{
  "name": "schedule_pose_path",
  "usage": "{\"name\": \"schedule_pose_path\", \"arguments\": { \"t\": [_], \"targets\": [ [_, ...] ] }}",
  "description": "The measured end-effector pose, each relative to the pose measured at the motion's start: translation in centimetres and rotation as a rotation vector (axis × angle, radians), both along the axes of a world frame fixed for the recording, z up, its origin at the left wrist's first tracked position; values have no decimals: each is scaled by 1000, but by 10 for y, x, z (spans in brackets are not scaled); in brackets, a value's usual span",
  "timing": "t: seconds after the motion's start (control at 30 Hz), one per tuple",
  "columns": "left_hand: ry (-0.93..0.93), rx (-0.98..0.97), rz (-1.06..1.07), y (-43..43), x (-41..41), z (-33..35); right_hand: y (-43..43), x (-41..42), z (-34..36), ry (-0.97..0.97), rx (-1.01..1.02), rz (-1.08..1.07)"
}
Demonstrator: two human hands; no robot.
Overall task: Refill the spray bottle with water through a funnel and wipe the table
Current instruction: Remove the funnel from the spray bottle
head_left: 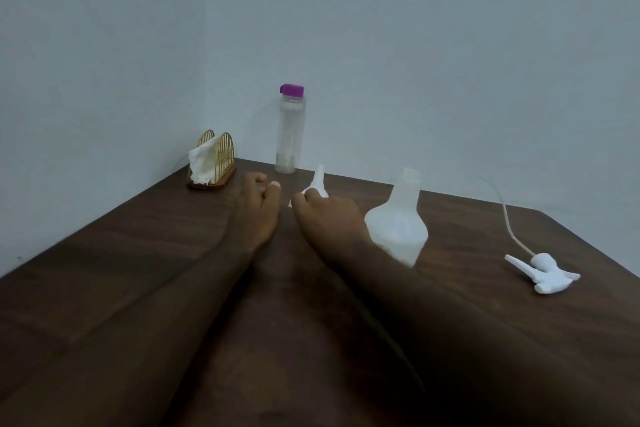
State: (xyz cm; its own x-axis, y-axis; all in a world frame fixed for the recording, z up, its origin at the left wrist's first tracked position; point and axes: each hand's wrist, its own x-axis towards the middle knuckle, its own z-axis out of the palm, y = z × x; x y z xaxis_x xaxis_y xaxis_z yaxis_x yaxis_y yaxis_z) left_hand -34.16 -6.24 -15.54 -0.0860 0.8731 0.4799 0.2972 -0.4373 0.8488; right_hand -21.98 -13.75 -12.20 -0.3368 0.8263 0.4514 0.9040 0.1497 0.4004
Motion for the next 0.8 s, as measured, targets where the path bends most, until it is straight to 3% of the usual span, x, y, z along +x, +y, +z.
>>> {"name": "schedule_pose_path", "arguments": {
  "t": [0.2,0.43,0.8],
  "targets": [
    [73,-24,-32,6,2,-5,72,1,-16,66,-48,-132],
    [-67,-119,-188,20,5,-16,171,9,-10,241,-153,-262],
    [-59,-115,-232,17,5,-14,212,24,-23,350,-99,-369]
  ]
}}
